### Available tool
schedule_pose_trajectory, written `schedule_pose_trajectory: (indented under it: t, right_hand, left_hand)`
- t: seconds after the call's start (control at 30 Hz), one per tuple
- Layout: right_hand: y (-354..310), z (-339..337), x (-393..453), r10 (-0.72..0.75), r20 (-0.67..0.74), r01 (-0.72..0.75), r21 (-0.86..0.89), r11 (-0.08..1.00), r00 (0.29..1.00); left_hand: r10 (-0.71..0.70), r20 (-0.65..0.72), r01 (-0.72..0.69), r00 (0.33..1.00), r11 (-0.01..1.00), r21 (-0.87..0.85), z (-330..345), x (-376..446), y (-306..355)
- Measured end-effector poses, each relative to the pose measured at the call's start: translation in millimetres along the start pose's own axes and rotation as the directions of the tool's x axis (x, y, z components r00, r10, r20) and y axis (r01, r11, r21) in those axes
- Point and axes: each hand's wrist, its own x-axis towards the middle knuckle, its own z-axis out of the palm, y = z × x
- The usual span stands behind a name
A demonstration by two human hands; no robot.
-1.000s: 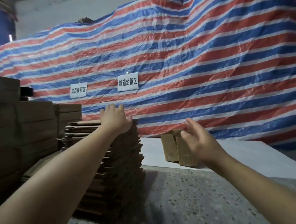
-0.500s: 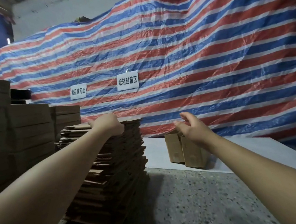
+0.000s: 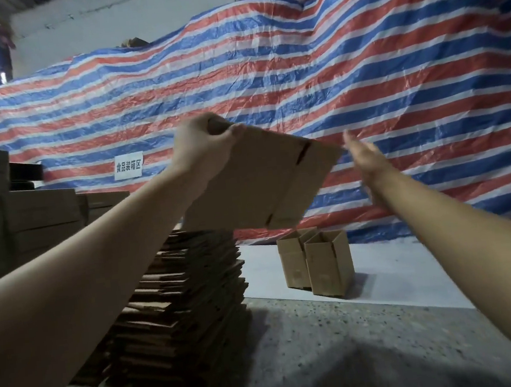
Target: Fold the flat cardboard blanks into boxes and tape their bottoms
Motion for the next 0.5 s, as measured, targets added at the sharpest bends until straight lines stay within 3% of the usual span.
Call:
schedule_pose_trajectory:
  t: [0.13, 0.3, 0.5]
  right_hand:
    - [-1.2, -37.7, -7.7, 0.04, 0.005, -0.04, 0.008, 0.999, 0.999]
    - [9.5, -72.0, -41.2, 0.098, -0.224, -0.083, 0.076, 0.994, 0.97]
    - [43.4, -119.5, -99.2, 0.177, -0.365, -0.188, 0.006, 0.982, 0.914]
  left_hand:
    - [-0.134, 0.17, 0.17, 0.976, 0.962, -0.214, 20.7, -5.5, 10.8]
    - [-0.281, 0.332, 0.397, 0.901, 0.843, -0.364, 57.5, -28.6, -1.3]
    - [-0.435, 0.56, 0.667, 0.705, 0.676, -0.314, 107.1, -81.5, -3.5]
